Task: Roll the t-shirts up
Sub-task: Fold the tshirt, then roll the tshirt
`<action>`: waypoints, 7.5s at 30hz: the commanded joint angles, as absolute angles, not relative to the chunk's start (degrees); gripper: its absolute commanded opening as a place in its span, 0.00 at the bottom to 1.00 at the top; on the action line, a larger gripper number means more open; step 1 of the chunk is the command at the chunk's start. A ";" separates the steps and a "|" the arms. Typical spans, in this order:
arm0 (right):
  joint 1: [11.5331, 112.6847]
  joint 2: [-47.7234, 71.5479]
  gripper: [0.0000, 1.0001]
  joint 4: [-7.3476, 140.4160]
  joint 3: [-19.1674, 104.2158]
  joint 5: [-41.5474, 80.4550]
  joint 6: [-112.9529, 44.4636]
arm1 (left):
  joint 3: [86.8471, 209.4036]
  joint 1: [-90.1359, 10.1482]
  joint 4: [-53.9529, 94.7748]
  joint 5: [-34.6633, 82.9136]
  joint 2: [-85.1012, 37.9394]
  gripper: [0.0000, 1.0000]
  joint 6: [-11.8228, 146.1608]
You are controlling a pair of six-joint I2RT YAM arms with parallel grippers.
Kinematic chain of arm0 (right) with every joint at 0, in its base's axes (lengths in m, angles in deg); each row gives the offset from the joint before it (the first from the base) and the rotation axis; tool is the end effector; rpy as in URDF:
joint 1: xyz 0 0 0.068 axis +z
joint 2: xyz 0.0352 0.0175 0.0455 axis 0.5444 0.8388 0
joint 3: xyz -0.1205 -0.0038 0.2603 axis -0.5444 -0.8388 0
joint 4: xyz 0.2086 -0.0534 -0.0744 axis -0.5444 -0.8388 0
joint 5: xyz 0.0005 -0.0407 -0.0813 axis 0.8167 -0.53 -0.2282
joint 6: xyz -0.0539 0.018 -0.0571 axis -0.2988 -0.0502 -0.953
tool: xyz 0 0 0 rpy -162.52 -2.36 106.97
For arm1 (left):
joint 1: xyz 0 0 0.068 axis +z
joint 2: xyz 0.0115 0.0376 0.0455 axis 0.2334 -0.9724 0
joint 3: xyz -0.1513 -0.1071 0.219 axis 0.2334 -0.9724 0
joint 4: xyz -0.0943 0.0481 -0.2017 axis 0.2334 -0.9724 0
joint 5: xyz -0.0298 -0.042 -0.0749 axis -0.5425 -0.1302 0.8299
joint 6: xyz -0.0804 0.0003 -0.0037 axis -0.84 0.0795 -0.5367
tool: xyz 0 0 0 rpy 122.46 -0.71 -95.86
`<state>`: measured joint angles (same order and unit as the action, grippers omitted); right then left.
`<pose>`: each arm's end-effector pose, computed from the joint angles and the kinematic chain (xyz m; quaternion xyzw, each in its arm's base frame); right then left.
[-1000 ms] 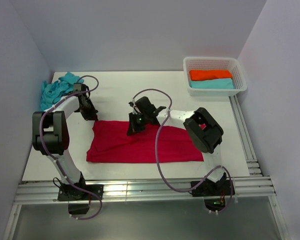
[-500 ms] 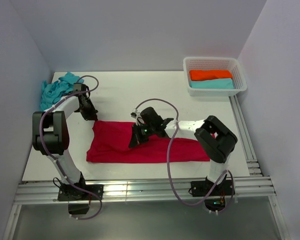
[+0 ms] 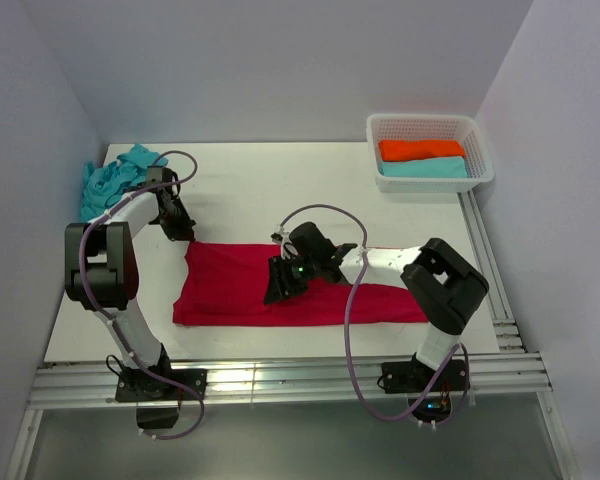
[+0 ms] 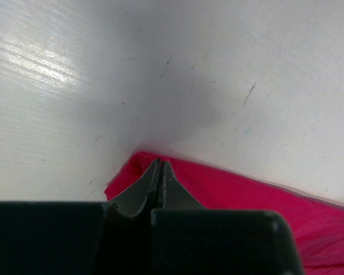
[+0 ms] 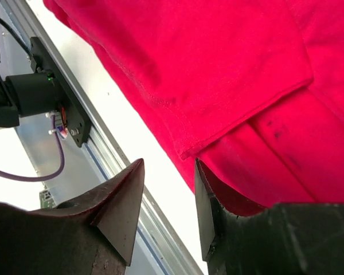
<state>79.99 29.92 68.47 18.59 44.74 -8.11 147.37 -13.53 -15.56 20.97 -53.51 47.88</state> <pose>0.2052 0.2755 0.1801 -0.2141 0.8697 0.4320 0.1061 0.3545 -0.0064 0.1828 -0.2523 0.9473 -0.0934 0.1739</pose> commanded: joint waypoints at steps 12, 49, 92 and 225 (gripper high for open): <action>75.70 26.64 0.44 54.57 31.14 35.45 -12.84 | 154.17 -13.58 -16.50 18.24 -56.71 0.00 50.27; 66.56 23.38 0.55 48.23 32.81 39.76 -18.91 | 143.81 -13.76 -12.45 18.42 -53.46 0.00 42.36; 45.93 11.53 0.55 35.14 24.56 17.20 -11.89 | 157.94 -17.19 -9.57 17.53 -49.28 0.86 40.79; 74.64 -6.42 0.42 35.14 -7.18 22.71 3.15 | 100.48 -85.48 -2.09 10.86 -13.13 0.42 -21.62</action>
<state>74.00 -7.26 36.06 -7.88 24.37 4.28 102.33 -84.98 -4.94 11.50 -13.87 -18.29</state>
